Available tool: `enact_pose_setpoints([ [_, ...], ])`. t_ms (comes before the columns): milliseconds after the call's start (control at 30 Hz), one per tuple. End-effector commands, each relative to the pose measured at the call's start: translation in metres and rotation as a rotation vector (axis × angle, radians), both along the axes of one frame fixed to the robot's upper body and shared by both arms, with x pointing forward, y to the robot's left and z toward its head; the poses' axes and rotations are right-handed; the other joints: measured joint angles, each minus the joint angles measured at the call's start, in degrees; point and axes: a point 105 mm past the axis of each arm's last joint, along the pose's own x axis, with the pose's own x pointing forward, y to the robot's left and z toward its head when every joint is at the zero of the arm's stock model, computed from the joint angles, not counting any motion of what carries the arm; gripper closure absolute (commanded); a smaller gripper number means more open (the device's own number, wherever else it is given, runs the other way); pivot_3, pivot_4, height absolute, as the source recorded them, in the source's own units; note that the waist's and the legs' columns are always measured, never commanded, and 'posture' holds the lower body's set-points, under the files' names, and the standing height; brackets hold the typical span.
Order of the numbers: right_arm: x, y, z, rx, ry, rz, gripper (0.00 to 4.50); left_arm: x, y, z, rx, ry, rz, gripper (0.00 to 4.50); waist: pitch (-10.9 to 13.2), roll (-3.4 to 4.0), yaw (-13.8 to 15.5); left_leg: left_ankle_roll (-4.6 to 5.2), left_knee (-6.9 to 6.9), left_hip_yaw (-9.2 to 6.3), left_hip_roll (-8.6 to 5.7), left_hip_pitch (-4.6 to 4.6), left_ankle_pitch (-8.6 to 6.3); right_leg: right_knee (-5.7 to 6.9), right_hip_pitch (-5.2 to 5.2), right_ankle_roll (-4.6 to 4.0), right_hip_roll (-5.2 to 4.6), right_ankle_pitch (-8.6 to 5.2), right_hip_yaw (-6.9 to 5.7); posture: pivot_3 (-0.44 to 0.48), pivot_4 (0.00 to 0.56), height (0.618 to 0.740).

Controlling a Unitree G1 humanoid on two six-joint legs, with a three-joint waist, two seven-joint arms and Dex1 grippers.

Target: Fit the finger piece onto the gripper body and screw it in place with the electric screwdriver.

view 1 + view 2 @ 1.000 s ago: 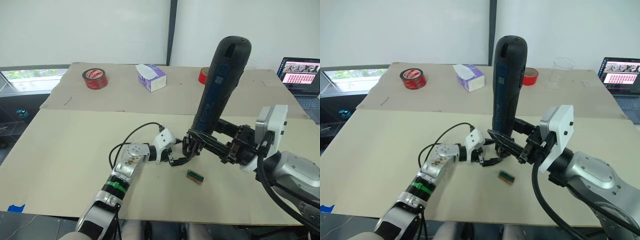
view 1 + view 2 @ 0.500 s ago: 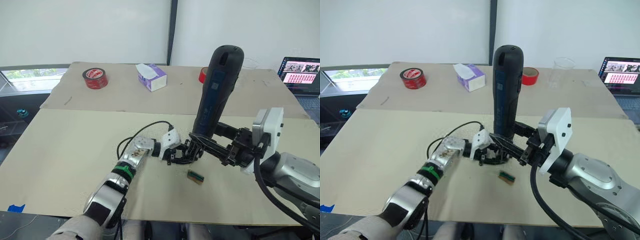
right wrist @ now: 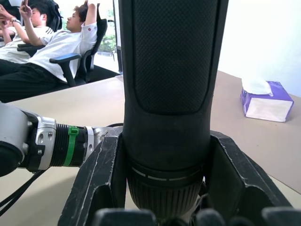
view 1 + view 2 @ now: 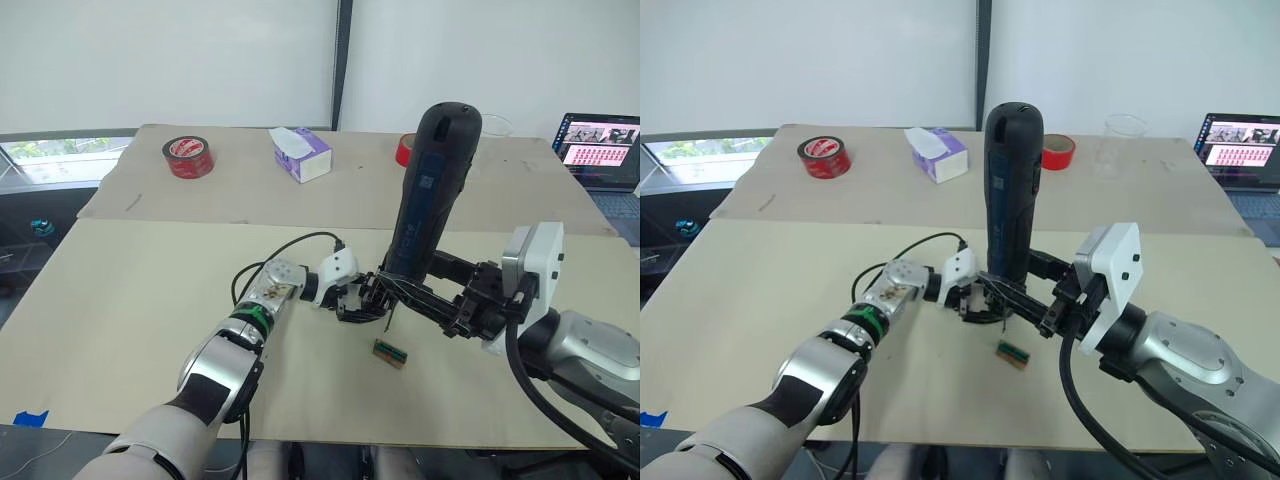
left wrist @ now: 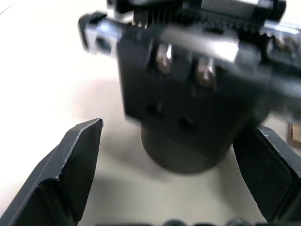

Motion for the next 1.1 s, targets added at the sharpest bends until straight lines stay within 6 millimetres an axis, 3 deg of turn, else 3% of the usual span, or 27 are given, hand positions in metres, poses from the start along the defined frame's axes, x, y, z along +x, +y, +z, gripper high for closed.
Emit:
enact_pose_setpoints([
  [33,-0.008,0.003,0.013,0.019,-0.077,0.021,2.60,-0.006,0.000,0.009,-0.077,0.027,0.007,0.00,0.00,0.01,-0.01,-0.01,-0.01,0.00,0.00,0.01,0.00,0.01,0.00,0.00,-0.01,0.00,0.01,0.000,0.150,0.740],
  [267,-0.007,0.004,0.014,0.017,-0.062,0.053,2.60,-0.024,-0.009,0.006,-0.115,0.041,0.116,0.00,-0.01,0.02,0.12,-0.03,0.02,-0.02,-0.01,0.03,0.02,0.02,0.05,0.01,-0.01,0.00,0.03,0.000,0.150,0.740],
  [467,-0.006,0.007,0.014,0.005,-0.058,0.077,2.60,-0.025,-0.009,0.004,-0.126,0.046,0.217,0.00,-0.01,0.02,0.23,-0.03,0.02,-0.02,-0.01,0.06,0.02,0.01,0.07,0.01,-0.01,0.00,0.04,0.000,0.150,0.740],
  [767,-0.003,0.008,0.014,-0.011,-0.060,0.080,2.60,-0.033,-0.025,0.000,-0.106,0.023,0.164,0.00,-0.01,0.03,0.59,-0.04,0.01,-0.01,-0.02,0.06,0.02,0.00,0.07,0.01,-0.01,0.00,0.03,0.000,0.150,0.740],
  [867,-0.003,0.007,0.016,-0.011,-0.064,0.080,2.60,-0.027,-0.025,0.004,-0.125,0.024,0.179,0.80,-0.01,0.02,0.78,-0.03,0.03,-0.01,-0.02,0.06,0.02,0.00,0.08,0.01,-0.01,0.00,0.03,0.000,0.150,0.740],
  [967,-0.004,0.009,0.023,-0.013,-0.077,0.095,2.60,-0.025,-0.028,0.012,-0.141,0.008,0.137,2.19,-0.01,0.02,0.77,-0.03,0.04,-0.01,-0.02,0.05,0.02,0.01,0.06,0.00,-0.01,0.00,0.03,0.000,0.150,0.740],
  [1100,-0.002,0.012,0.034,-0.003,-0.080,0.116,2.60,-0.026,-0.035,0.017,-0.142,-0.012,0.064,2.23,-0.01,0.02,0.84,-0.03,0.01,-0.01,-0.02,0.05,0.02,-0.01,0.05,0.00,-0.01,0.00,0.01,0.000,0.150,0.740],
])
